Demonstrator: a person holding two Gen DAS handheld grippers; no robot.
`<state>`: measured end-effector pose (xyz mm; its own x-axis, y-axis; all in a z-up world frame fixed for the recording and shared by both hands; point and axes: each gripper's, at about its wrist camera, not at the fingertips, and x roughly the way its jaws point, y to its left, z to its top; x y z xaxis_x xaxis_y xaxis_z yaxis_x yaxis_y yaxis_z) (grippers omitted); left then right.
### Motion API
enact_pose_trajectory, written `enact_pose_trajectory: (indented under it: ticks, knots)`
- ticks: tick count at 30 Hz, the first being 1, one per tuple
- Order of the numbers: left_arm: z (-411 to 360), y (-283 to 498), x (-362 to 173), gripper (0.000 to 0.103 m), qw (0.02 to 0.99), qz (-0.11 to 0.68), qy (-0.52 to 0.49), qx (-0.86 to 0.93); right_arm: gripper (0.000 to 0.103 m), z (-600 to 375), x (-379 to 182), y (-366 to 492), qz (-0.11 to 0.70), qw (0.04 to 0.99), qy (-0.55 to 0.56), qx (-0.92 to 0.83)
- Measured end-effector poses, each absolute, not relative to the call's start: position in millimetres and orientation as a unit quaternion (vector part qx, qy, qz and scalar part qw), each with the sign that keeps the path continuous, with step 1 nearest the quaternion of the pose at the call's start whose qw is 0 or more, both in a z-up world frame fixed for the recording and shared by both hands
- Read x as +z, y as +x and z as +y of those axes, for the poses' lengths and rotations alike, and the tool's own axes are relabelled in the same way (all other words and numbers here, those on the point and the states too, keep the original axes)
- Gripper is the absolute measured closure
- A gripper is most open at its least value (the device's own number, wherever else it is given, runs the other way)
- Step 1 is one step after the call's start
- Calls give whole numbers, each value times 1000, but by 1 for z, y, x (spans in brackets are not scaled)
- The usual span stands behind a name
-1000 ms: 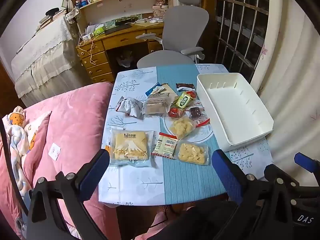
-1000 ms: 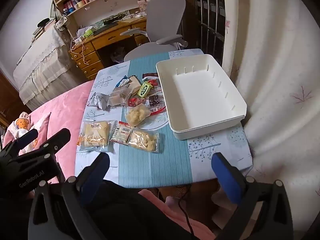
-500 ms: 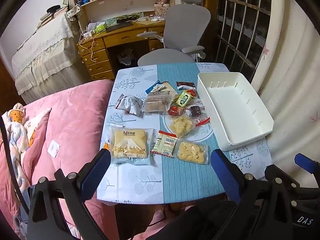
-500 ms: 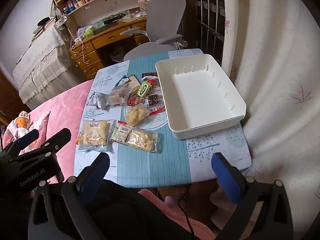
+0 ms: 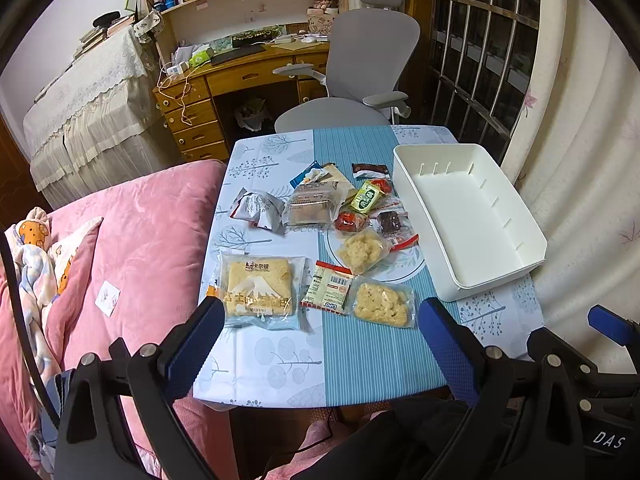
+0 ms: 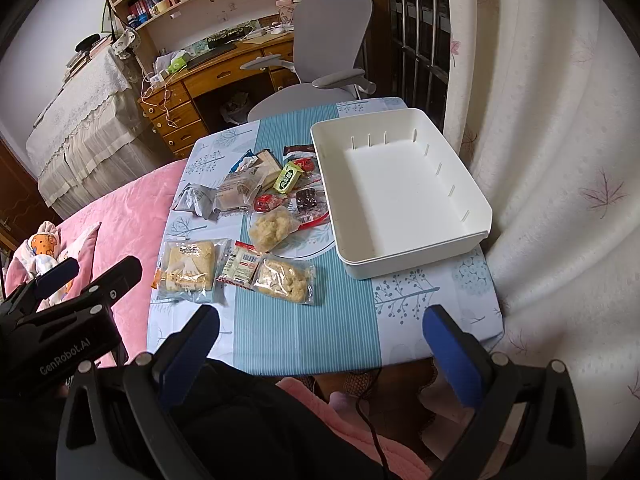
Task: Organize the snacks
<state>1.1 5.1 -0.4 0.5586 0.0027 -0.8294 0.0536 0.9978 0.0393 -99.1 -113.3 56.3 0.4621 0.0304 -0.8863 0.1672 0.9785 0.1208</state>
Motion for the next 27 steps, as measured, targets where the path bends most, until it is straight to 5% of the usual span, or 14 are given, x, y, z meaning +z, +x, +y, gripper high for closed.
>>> enact_pose_trajectory:
  ticks: [27]
  knots:
    - [-10, -5, -5, 6, 880, 474, 18, 16, 1, -121, 53, -90, 526, 846, 86, -14]
